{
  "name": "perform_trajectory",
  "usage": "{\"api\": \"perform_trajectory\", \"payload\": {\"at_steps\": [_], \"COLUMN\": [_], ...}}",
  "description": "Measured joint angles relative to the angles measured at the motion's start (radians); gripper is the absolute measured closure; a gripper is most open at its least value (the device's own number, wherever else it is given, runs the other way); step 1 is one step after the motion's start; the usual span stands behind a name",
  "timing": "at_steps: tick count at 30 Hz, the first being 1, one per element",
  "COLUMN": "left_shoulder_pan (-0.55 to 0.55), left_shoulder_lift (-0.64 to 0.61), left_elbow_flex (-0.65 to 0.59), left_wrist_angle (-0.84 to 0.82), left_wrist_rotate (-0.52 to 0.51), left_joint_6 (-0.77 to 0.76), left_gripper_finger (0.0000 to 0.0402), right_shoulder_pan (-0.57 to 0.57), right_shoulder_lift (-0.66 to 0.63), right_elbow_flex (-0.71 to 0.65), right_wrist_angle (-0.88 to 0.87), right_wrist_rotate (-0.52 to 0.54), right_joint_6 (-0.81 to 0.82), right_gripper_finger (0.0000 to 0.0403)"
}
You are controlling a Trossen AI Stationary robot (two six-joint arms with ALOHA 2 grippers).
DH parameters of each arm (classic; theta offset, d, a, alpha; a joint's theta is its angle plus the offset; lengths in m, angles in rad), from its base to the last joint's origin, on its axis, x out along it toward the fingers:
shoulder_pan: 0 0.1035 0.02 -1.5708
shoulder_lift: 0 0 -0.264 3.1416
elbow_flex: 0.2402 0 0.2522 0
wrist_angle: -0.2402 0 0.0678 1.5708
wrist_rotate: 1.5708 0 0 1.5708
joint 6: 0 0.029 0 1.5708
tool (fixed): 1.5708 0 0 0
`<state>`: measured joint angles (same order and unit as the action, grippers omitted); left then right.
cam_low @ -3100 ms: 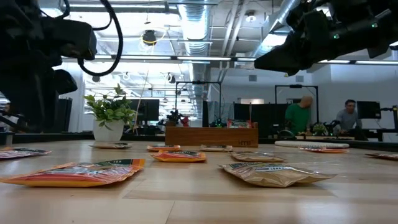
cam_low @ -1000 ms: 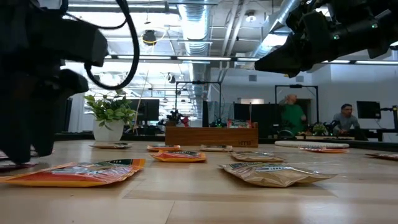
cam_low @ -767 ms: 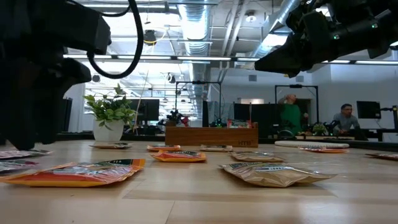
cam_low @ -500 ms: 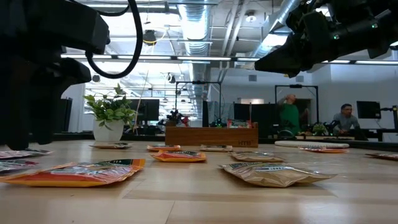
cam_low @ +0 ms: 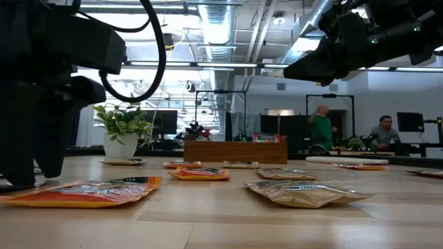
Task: Pick & Place Tea
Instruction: Put the red tea bag into the right section of the wooden organizer
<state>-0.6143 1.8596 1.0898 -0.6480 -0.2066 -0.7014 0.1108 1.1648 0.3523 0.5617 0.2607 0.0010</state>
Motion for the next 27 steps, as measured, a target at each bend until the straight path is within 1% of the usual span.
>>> {"api": "perform_trajectory", "payload": {"at_steps": [10, 16, 18, 21, 27], "left_shoulder_pan": [0.007, 0.006, 0.007, 0.007, 0.007], "left_shoulder_lift": [-0.004, -0.001, -0.003, -0.014, -0.058], "left_elbow_flex": [-0.003, -0.005, -0.006, -0.007, -0.009], "left_wrist_angle": [0.023, 0.003, -0.001, -0.012, -0.035], "left_wrist_rotate": [-0.003, -0.089, -0.104, -0.102, -0.097], "left_joint_6": [0.01, 0.023, 0.035, 0.036, 0.03], "left_gripper_finger": [0.0256, 0.0278, 0.0286, 0.0293, 0.0296], "right_shoulder_pan": [0.0, 0.0, 0.0, 0.0, 0.0], "right_shoulder_lift": [0.0, 0.0, 0.0, 0.0, 0.0], "right_elbow_flex": [0.0, 0.0, 0.0, 0.0, 0.0], "right_wrist_angle": [0.003, 0.003, 0.003, 0.003, 0.004], "right_wrist_rotate": [0.0, -0.001, -0.001, -0.001, -0.001], "right_joint_6": [0.0, 0.0, 0.0, 0.0, 0.001], "right_gripper_finger": [0.0327, 0.0327, 0.0327, 0.0327, 0.0327]}}
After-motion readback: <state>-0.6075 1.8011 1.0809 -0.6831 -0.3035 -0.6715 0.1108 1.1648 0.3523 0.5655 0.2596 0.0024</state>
